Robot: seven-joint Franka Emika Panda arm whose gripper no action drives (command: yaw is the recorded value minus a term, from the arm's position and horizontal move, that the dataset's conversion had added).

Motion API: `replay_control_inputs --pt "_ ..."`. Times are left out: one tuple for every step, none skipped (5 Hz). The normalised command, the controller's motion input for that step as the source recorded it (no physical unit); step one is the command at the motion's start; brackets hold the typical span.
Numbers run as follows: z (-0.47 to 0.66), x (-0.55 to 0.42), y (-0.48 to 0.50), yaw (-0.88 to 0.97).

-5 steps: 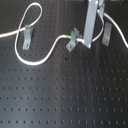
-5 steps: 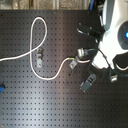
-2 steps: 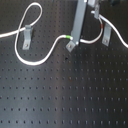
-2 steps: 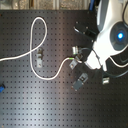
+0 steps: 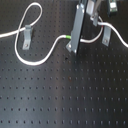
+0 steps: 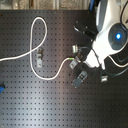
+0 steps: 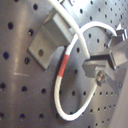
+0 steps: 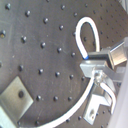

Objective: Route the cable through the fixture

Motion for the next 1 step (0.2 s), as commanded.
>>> replay_control_inputs --pt "0.53 -0.061 -0.172 -0.11"
